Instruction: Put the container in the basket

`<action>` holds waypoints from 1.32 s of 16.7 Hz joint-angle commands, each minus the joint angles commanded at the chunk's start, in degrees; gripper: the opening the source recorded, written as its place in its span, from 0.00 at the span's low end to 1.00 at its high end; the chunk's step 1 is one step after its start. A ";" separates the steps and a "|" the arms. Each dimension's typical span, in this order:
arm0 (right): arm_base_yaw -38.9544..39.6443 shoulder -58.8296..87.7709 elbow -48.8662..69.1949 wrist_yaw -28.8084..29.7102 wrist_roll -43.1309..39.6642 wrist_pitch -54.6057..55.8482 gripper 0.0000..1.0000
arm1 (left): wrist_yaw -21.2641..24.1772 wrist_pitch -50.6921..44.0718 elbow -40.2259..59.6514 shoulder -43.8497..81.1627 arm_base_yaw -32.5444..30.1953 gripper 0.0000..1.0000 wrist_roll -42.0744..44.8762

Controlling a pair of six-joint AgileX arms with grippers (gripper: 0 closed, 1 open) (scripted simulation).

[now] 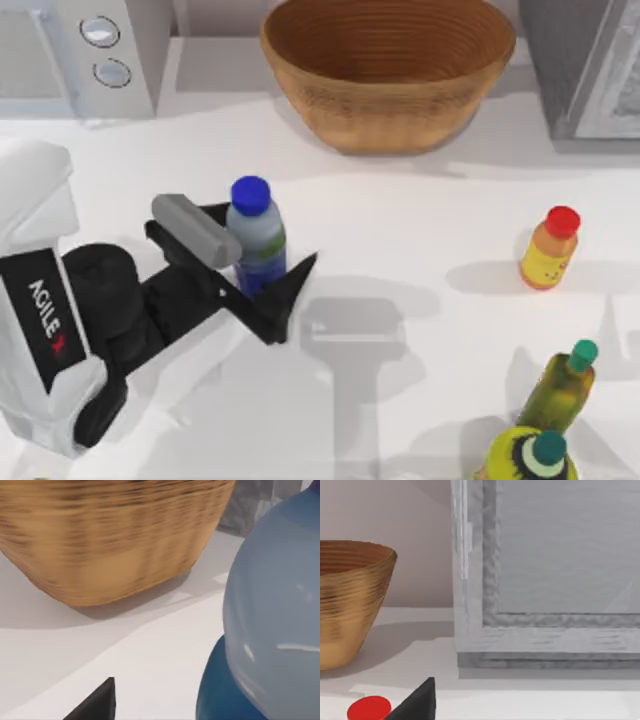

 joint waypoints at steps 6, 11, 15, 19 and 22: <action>0.00 0.00 0.00 0.00 0.00 0.00 1.00 | -0.23 -0.33 0.40 0.05 -0.23 1.00 -0.03; 0.00 0.00 0.00 0.00 0.00 0.00 1.00 | -0.23 -0.33 0.40 0.05 -0.23 0.62 -0.03; 0.00 0.00 0.00 0.00 0.00 0.00 1.00 | -0.23 -0.33 0.40 0.05 -0.23 0.32 -0.03; 0.00 0.00 0.00 0.00 0.00 0.00 1.00 | -0.23 -0.33 0.40 0.05 -0.23 0.02 -0.03; 0.00 0.00 0.00 0.00 0.00 0.00 1.00 | -0.23 -0.33 0.40 0.05 -0.23 0.00 -0.03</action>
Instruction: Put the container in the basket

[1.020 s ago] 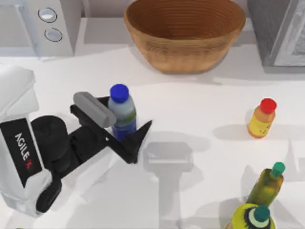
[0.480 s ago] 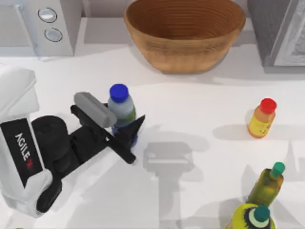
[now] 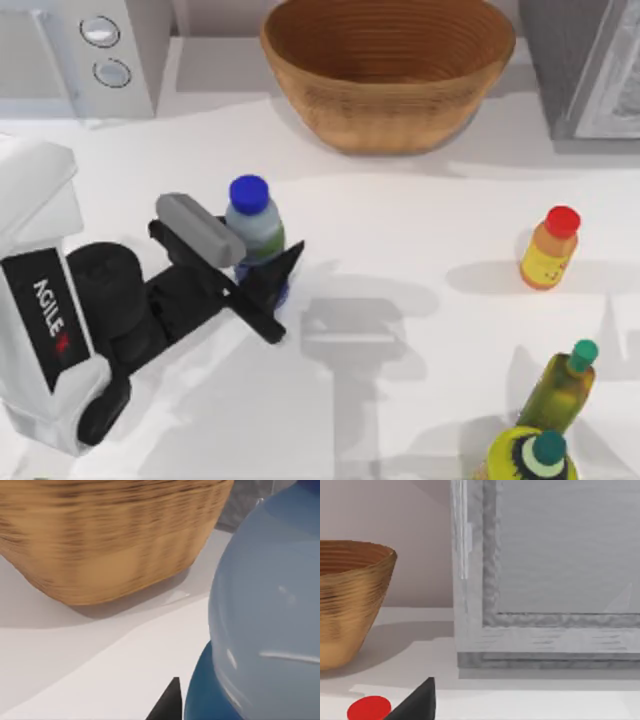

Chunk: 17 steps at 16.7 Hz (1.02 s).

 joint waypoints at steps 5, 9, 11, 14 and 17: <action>0.00 0.00 0.00 0.00 0.00 0.00 1.00 | 0.00 0.00 0.00 0.00 0.00 0.00 0.00; 0.00 0.00 0.00 0.00 0.00 0.00 1.00 | 0.34 -0.44 -0.87 -1.74 0.03 0.00 0.35; 0.00 0.00 0.00 0.00 0.00 0.00 1.00 | 1.02 -2.15 -2.90 -5.89 0.14 0.00 0.47; 0.00 0.00 0.00 0.00 0.00 0.00 1.00 | 2.55 -6.83 -6.74 -16.29 1.11 0.00 0.56; 0.00 0.00 0.00 0.00 0.00 0.00 1.00 | 4.62 -11.65 -9.90 -26.77 3.03 0.00 0.86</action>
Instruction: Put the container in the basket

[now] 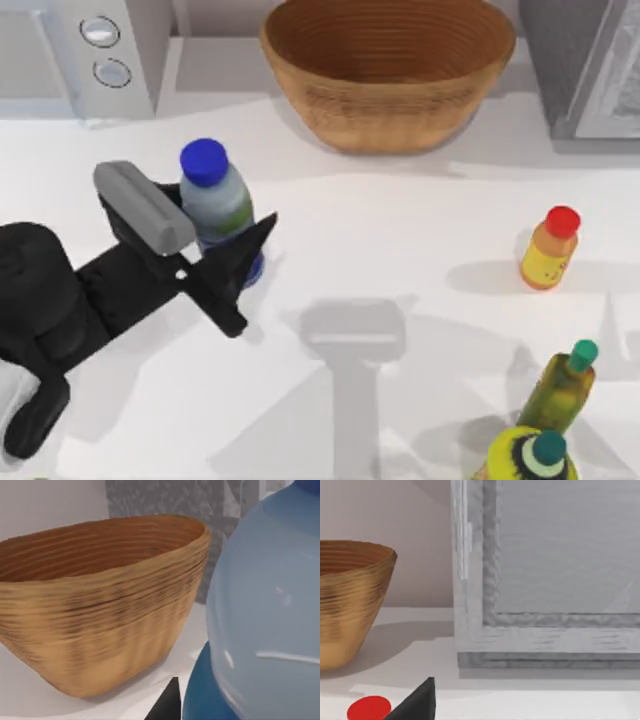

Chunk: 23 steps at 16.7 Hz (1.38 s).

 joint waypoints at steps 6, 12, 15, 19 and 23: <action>0.00 0.00 0.00 0.00 0.00 0.00 1.00 | 3.63 -9.06 -4.94 -13.05 6.34 0.00 0.60; 0.00 0.00 0.00 0.00 0.00 0.00 1.00 | 10.01 -19.46 -8.93 -23.73 11.65 0.00 0.93; 0.00 0.00 0.00 0.00 0.00 0.00 1.00 | 12.92 -27.21 -10.58 -30.95 14.90 0.00 1.51; 0.00 0.00 0.00 0.00 0.00 0.00 1.00 | 15.83 -34.04 -12.19 -38.60 18.56 0.00 2.58; 0.00 0.00 0.00 0.00 0.00 0.00 1.00 | 16.04 -34.49 -12.24 -39.16 18.92 0.00 2.78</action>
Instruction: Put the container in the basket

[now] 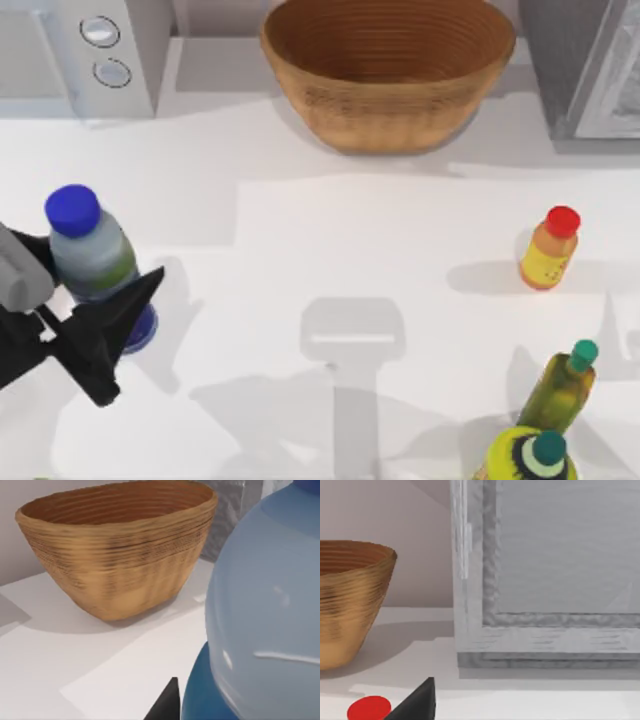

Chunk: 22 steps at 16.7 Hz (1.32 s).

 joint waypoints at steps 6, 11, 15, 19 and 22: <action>0.00 0.00 0.00 0.00 0.00 0.00 1.00 | -0.35 0.04 3.51 1.48 -1.10 0.00 0.25; 0.00 0.00 0.00 0.00 0.00 0.00 1.00 | -2.48 -3.46 16.51 10.49 -4.40 0.00 -0.03; 0.00 0.00 0.00 0.00 0.00 0.00 1.00 | -5.58 -8.47 31.12 21.49 -8.04 0.00 -0.35; 0.00 0.00 0.00 0.00 0.00 0.00 1.00 | -9.56 -14.34 47.94 32.97 -12.20 0.00 -0.76; 0.00 0.00 0.00 0.00 0.00 0.00 1.00 | -12.98 -19.14 60.89 40.99 -15.37 0.00 -1.20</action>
